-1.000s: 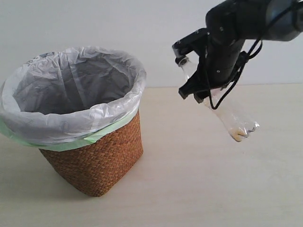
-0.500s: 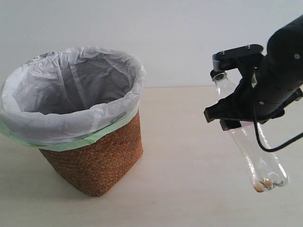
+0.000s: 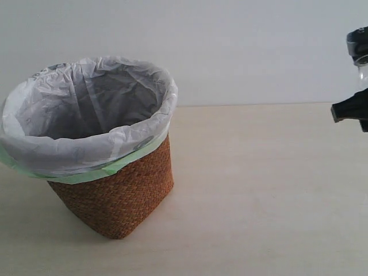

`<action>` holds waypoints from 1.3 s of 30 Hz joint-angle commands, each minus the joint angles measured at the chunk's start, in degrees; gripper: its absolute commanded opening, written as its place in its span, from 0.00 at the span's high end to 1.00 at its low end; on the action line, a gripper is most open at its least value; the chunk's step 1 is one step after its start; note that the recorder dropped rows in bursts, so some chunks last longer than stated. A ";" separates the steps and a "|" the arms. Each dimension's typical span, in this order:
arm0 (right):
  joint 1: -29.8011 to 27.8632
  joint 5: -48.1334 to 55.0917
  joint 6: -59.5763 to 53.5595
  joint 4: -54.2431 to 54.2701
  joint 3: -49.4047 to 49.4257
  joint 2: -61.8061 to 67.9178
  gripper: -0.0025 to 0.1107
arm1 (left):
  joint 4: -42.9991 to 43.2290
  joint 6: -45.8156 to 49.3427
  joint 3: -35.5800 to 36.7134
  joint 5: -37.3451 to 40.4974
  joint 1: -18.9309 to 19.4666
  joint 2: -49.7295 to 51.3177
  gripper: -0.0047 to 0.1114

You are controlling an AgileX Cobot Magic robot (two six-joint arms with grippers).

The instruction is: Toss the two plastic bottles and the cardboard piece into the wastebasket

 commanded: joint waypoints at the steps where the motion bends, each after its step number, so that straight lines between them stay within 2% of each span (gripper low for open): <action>1: -2.53 -2.61 -0.49 -0.23 -0.36 1.33 0.92 | 0.17 -0.48 0.23 -0.07 0.04 -0.19 0.93; 4: 2.07 -5.02 -3.15 6.04 -7.32 2.62 0.92 | 0.17 -0.48 0.23 -0.07 0.04 -0.19 0.93; 7: 10.90 -5.23 -10.41 17.52 -19.39 5.61 0.92 | 0.17 -0.48 0.23 -0.07 0.04 -0.19 0.93; 8: 16.18 -5.94 -14.16 22.47 -28.50 8.34 0.88 | 0.17 -0.48 0.23 -0.07 0.04 -0.19 0.93; 9: 18.75 -6.35 -14.48 24.84 -33.34 10.08 0.83 | 0.17 -0.48 0.23 -0.07 0.04 -0.19 0.93; 10: 20.82 -6.60 -14.59 27.44 -38.14 11.88 0.75 | 0.17 -0.48 0.23 -0.07 0.04 -0.19 0.93; 11: 23.28 -6.92 -15.27 33.48 -46.32 14.95 0.55 | 0.17 -0.48 0.23 -0.07 0.04 -0.19 0.93; 12: 24.09 -6.97 -15.57 36.84 -50.25 16.40 0.42 | 0.17 -0.48 0.23 -0.07 0.04 -0.19 0.93; 13: 25.24 -6.54 -15.65 40.54 -55.93 19.05 0.22 | 0.17 -0.48 0.23 -0.07 0.04 -0.19 0.93; 15: 25.26 -4.04 -15.65 39.57 -59.99 20.98 0.15 | 0.17 -0.48 0.23 -0.07 0.04 -0.19 0.93; 19: 24.54 3.62 -13.10 29.02 -61.46 22.89 0.16 | 0.17 -0.48 0.23 -0.07 0.04 -0.19 0.93; 21: 23.93 7.94 -12.69 24.44 -61.46 22.99 0.22 | 0.17 -0.48 0.23 -0.07 0.04 -0.19 0.93; 23: 23.40 11.42 -12.69 23.09 -61.46 22.99 0.33 | 0.17 -0.48 0.23 -0.07 0.04 -0.19 0.93; 26: 23.29 14.92 -14.30 22.56 -61.46 22.99 0.56 | 0.17 -0.48 0.23 -0.07 0.04 -0.19 0.93; 29: 23.29 17.30 -15.25 22.43 -61.46 22.99 0.75 | 0.17 -0.48 0.23 -0.07 0.04 -0.19 0.93; 33: 23.29 21.34 -15.25 21.16 -61.23 22.99 0.94 | 0.17 -0.48 0.23 -0.07 0.04 -0.19 0.93; 35: 23.29 21.35 -15.59 20.80 -61.23 22.99 0.97 | 0.17 -0.48 0.23 -0.07 0.04 -0.19 0.93; 39: 24.92 21.35 -16.31 18.82 -61.21 22.39 0.97 | 0.17 -0.48 0.23 -0.07 0.04 -0.19 0.93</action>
